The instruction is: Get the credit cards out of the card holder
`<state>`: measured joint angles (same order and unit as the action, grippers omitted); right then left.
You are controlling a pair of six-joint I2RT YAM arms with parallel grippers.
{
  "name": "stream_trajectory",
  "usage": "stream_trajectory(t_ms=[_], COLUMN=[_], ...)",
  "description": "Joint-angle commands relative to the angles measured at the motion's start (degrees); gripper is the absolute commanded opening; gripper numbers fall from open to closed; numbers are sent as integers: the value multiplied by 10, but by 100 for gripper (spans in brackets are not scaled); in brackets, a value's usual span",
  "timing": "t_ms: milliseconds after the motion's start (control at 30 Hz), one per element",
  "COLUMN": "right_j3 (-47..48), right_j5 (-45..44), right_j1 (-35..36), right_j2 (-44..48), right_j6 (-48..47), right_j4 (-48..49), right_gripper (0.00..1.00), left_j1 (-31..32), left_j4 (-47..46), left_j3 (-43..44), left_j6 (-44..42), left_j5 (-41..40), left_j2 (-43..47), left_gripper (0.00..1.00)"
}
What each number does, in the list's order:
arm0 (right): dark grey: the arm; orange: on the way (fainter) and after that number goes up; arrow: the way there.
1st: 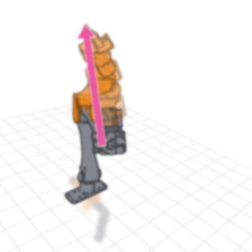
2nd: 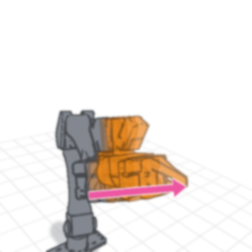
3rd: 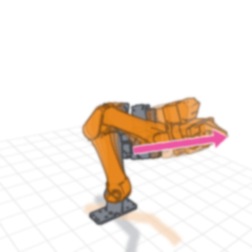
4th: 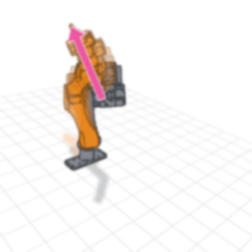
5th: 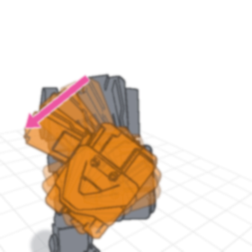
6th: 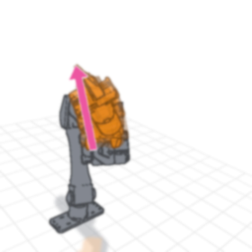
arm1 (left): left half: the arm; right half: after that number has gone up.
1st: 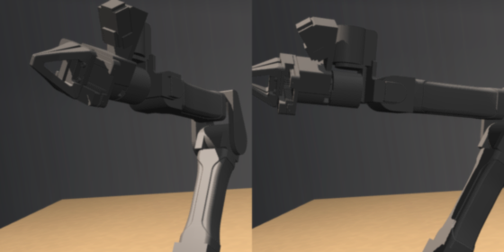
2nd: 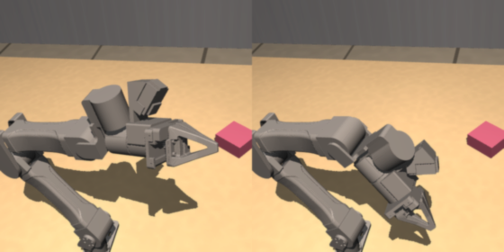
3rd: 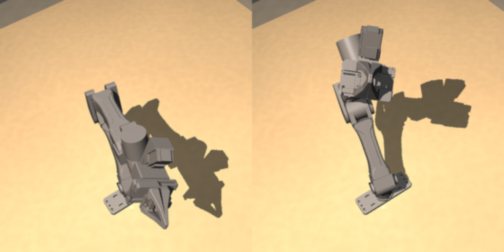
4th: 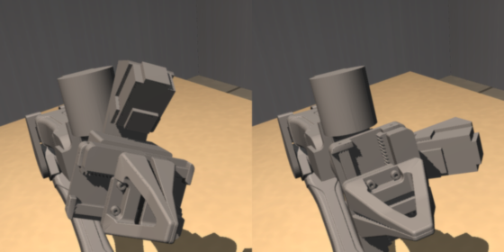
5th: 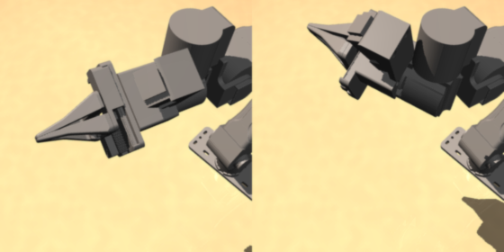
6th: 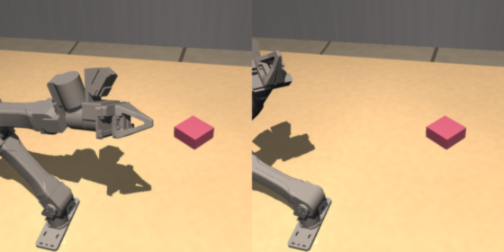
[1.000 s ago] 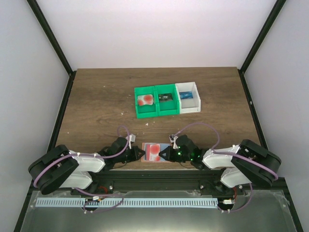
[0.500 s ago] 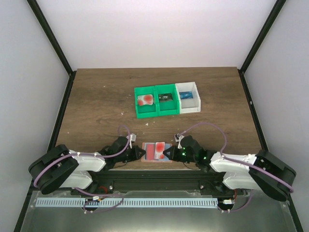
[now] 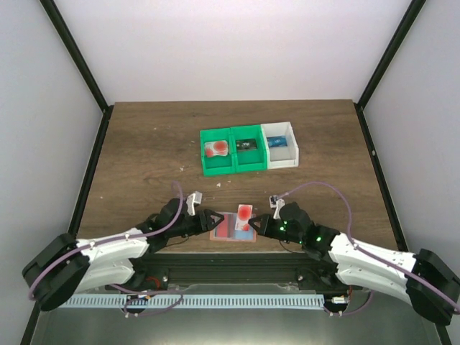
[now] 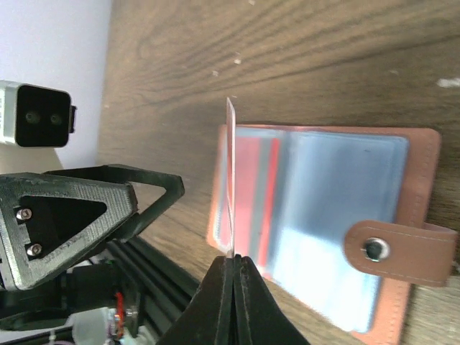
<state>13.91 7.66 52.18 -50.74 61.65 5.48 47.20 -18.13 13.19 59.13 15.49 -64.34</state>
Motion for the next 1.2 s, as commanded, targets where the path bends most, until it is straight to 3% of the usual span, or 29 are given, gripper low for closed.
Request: stream_trajectory(t_ms=[0, 300, 533, 667, 733, 900, 967, 1067, 1167], right_j3=[31, 38, 49, 43, 38, 41, 50, 92, 147], right_j5=[-4, 45, 54, 62, 67, 71, 74, 78, 58], right_j1=[-4, -4, -4, -4, -4, -4, -4, -4, -4], right_j2=[46, 62, 53, 51, 53, 56, 61, 82, 126], right_j6=[22, 61, 71, 74, 76, 70, 44, -39, -120], right_j4=[-1, 80, 105, 120, 133, 121, 105, 13, -124], right_gripper=[1, 0, 0, 1, 0, 1, 1, 15, 25], left_j1=[1, 0, 1, 2, 2, 2, 2, 1, 0], left_j4=[-65, -282, -326, -304, -322, -339, -349, -347, -275], left_j3=[3, -43, -49, -39, -42, -46, -50, -50, -34], left_j6=[34, 130, 148, 129, 129, 129, 127, 110, 65], left_j5=[44, 122, 136, 143, 146, 145, 151, 176, 217], left_j2=[47, 42, 23, 17, 13, 16, 19, 39, 71], left_gripper=[63, 65, 50, 47, 38, 3, 0, 0, 0])
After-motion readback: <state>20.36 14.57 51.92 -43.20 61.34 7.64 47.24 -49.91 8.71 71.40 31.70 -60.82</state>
